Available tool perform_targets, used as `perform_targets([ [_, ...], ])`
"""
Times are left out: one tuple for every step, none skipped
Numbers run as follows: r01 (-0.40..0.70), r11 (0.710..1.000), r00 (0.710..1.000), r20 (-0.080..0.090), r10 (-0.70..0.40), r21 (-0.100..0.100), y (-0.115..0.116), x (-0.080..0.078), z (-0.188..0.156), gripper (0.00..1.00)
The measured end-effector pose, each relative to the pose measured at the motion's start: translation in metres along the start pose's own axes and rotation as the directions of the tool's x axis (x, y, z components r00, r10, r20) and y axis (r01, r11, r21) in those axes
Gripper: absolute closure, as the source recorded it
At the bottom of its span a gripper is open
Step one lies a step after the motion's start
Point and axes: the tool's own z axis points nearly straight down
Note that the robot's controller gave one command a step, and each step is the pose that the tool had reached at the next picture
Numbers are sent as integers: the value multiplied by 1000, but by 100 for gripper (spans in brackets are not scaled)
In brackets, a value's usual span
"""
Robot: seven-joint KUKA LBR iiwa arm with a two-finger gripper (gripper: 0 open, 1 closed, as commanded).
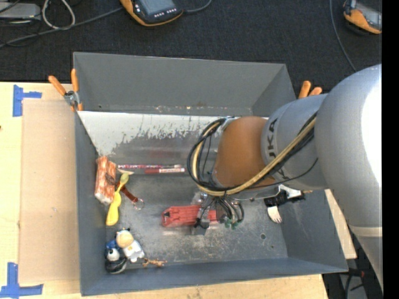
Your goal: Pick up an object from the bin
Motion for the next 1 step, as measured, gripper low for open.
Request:
perform_targets([
  [0,1000,1000,0,0,0,0,0,0,100],
])
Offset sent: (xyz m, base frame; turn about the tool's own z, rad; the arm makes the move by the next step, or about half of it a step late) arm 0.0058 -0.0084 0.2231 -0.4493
